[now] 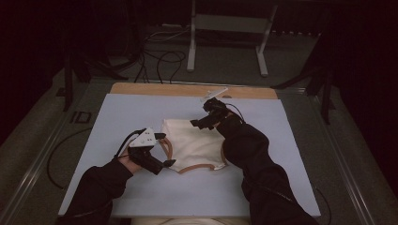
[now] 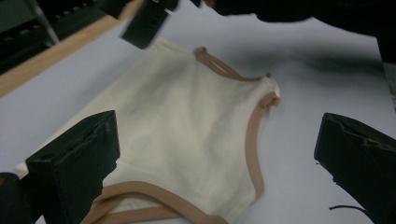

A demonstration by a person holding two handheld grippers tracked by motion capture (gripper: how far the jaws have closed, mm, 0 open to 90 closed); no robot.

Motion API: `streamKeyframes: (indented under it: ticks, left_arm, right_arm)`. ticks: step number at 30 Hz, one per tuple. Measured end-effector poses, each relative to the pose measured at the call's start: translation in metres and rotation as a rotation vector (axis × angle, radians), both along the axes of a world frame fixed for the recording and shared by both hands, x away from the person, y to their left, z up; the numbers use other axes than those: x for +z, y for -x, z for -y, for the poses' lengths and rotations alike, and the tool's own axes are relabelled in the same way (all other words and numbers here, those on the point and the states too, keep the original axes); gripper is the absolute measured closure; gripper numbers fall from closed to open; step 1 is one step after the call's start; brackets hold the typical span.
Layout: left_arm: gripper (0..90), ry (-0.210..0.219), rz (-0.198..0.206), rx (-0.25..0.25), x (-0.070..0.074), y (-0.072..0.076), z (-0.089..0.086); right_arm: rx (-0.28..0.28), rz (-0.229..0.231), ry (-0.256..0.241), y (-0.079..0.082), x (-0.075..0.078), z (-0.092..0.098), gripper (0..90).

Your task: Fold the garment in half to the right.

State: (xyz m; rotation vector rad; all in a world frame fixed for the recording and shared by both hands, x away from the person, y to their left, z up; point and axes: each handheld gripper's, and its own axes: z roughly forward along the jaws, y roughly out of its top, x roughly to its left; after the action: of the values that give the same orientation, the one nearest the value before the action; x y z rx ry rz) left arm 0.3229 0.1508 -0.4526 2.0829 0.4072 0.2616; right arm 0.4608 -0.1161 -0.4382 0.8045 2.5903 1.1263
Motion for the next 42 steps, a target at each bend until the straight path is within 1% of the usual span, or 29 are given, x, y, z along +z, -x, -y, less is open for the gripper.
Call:
streamKeyframes:
  ticks: [3,4,5,7,8,10,11,13,14,15,16,17,18,19,20,21,22,23,24,25,27,30,33,34,35,36,40,41,42]
  left_arm:
    - [1.0,-0.007,-0.003,0.001,-0.003,0.000,0.002]
    - [1.0,-0.003,-0.016,-0.007,-0.005,0.000,0.004]
    - [1.0,-0.003,-0.016,-0.007,-0.005,0.000,0.004]
    - [1.0,-0.035,-0.057,-0.032,-0.011,-0.003,0.006]
    - [1.0,-0.038,-0.070,-0.040,-0.013,-0.003,0.006]
    - [1.0,-0.046,-0.055,-0.049,-0.018,-0.003,0.006]
    - [1.1,-0.046,-0.055,-0.049,-0.018,-0.003,0.006]
    - [1.1,-0.051,-0.068,-0.070,-0.025,-0.005,0.006]
    - [1.2,-0.078,-0.081,-0.086,-0.031,-0.007,0.007]
    - [1.3,-0.078,-0.081,-0.086,-0.031,-0.007,0.007]
    - [2.7,-0.112,-0.096,-0.094,-0.036,-0.009,0.008]
    - [4.9,-0.112,-0.096,-0.094,-0.036,-0.009,0.008]
    - [6.2,-0.140,-0.100,-0.098,-0.041,-0.009,0.009]
    - [6.2,-0.140,-0.100,-0.098,-0.041,-0.009,0.009]
    - [6.3,-0.179,-0.109,-0.110,-0.047,-0.010,0.012]
    - [7.0,-0.179,-0.109,-0.110,-0.047,-0.010,0.012]
    - [9.2,-0.215,-0.109,-0.113,-0.052,-0.010,0.014]
    - [9.8,-0.215,-0.109,-0.113,-0.052,-0.010,0.014]
    - [12.2,-0.251,-0.096,-0.117,-0.056,-0.011,0.016]
    - [13.8,-0.266,-0.085,-0.114,-0.057,-0.011,0.018]
    - [16.1,-0.270,-0.087,-0.119,-0.058,-0.012,0.018]
    - [19.4,-0.301,-0.085,-0.143,-0.062,-0.013,0.023]
    - [24.6,-0.310,-0.079,-0.151,-0.064,-0.013,0.025]
    - [27.1,-0.309,-0.074,-0.130,-0.065,-0.014,0.027]
    - [29.4,-0.321,-0.064,-0.124,-0.065,-0.014,0.028]
    - [32.0,-0.321,-0.066,-0.115,-0.064,-0.014,0.029]
    - [37.1,-0.321,-0.042,-0.084,-0.064,-0.016,0.032]
    - [43.7,-0.316,-0.038,-0.075,-0.064,-0.019,0.032]
    - [47.4,-0.317,-0.038,-0.066,-0.064,-0.021,0.033]
  right_arm:
    - [0.015,-0.008,-0.004,-0.002,-0.001,-0.006,12.5]
    - [0.019,-0.015,-0.001,-0.004,-0.001,-0.011,12.5]
    - [0.019,-0.015,-0.001,-0.004,-0.001,-0.011,12.5]
    - [0.040,-0.017,0.004,-0.006,-0.002,-0.018,12.5]
    - [0.045,-0.020,0.003,-0.007,-0.002,-0.022,12.5]
    - [0.052,-0.023,0.003,-0.008,-0.003,-0.026,12.5]
    - [0.052,-0.023,0.003,-0.008,-0.003,-0.026,12.5]
    - [0.058,-0.023,-0.007,-0.009,-0.002,-0.033,12.5]
    - [0.071,-0.020,-0.013,-0.009,-0.002,-0.037,12.5]
    - [0.071,-0.020,-0.013,-0.009,-0.002,-0.037,12.5]
    - [0.078,-0.020,-0.013,-0.008,-0.003,-0.041,12.5]
    - [0.080,-0.021,-0.012,-0.008,-0.004,-0.042,12.5]
    - [0.083,-0.025,-0.013,-0.008,-0.005,-0.044,12.5]
    - [0.083,-0.025,-0.013,-0.008,-0.005,-0.044,12.5]
    - [0.084,-0.025,-0.014,-0.008,-0.008,-0.045,12.5]
    - [0.084,-0.025,-0.014,-0.008,-0.008,-0.045,12.5]
    - [0.088,-0.033,-0.015,-0.008,-0.010,-0.047,12.5]
    - [0.088,-0.033,-0.015,-0.008,-0.010,-0.047,12.5]
    - [0.093,-0.041,-0.004,-0.007,-0.012,-0.049,12.5]
    - [0.097,-0.043,0.001,-0.007,-0.013,-0.049,12.5]
    - [0.101,-0.044,0.008,-0.006,-0.013,-0.049,12.5]
    - [0.097,-0.052,-0.002,-0.006,-0.014,-0.050,12.5]
    - [0.102,-0.053,0.001,-0.007,-0.016,-0.051,12.5]
    - [0.103,-0.052,0.009,-0.007,-0.016,-0.052,12.6]
    - [0.103,-0.053,0.011,-0.007,-0.016,-0.052,12.8]
    - [0.104,-0.051,0.009,-0.006,-0.017,-0.053,13.0]
    - [0.103,-0.057,0.013,-0.007,-0.018,-0.055,13.0]
    - [0.106,-0.059,0.014,-0.007,-0.020,-0.056,13.0]
    - [0.105,-0.060,0.011,-0.007,-0.020,-0.057,13.0]
